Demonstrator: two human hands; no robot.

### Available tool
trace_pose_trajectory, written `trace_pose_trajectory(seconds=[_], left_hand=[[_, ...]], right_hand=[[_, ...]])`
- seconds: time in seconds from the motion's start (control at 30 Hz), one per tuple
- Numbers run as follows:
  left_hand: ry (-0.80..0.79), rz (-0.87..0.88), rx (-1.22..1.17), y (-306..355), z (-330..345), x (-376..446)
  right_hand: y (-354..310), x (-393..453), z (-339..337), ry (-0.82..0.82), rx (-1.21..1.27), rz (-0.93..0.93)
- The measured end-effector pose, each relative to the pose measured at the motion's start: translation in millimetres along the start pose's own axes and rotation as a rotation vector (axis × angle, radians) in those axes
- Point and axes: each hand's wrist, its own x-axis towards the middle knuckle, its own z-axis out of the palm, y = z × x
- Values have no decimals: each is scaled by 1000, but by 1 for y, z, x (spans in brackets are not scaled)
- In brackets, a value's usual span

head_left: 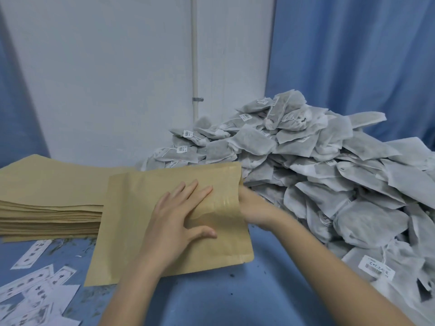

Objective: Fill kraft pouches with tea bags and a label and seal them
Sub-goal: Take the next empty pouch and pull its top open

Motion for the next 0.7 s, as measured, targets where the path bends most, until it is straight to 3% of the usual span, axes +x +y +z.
trace_pose_trajectory(seconds=[0.1,0.17,0.2,0.3,0.4,0.5,0.6,0.7], left_hand=[[63,-41,53,-4,2,6],[60,-66,121,-6,6,13],[57,-81,155,-7,7,17],[102,-145,175,-13,9,30],[170,-177,142,-19,6,38],[189,-191,120,-25,6,42],[190,-207,100,-30,7,46],[182,-219,65,-32,8,51]], right_hand=[[4,13,-30,508,92,-23],[12,27,-51,826,-298,-15],[16,35,-61,890,-507,-31],[23,67,-79,808,-909,-39],[27,90,-94,747,-1232,123],[29,91,-100,818,-1177,127],[31,73,-89,940,-899,-191],[25,52,-78,860,-843,-457]])
